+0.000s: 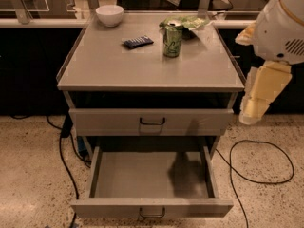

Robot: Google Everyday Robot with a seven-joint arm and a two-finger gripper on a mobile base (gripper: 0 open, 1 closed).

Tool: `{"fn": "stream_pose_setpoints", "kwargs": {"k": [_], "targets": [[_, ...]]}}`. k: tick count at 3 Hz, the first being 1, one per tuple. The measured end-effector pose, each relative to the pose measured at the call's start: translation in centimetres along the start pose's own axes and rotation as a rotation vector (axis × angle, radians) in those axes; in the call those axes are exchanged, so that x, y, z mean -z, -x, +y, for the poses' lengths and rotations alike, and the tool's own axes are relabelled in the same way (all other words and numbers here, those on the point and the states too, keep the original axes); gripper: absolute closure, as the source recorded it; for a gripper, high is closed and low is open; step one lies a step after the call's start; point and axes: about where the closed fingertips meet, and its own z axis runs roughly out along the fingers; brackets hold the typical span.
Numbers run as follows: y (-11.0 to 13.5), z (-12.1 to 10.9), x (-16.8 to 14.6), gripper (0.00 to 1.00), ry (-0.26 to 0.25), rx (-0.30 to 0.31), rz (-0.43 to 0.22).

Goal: Place rxbar blueberry into middle drawer

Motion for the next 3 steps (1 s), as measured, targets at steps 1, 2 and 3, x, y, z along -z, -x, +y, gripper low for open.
{"fn": "stream_pose_setpoints", "kwargs": {"k": [1,2,3], "targets": [[6.8,-1.6,-1.2,0.0,0.017,0.136,-0.034],[13.6,-4.4,-1.5,0.0,0.018,0.232,-0.053],[20.9,-7.7,-1.9,0.0,-0.048,0.316,-0.08]]}}
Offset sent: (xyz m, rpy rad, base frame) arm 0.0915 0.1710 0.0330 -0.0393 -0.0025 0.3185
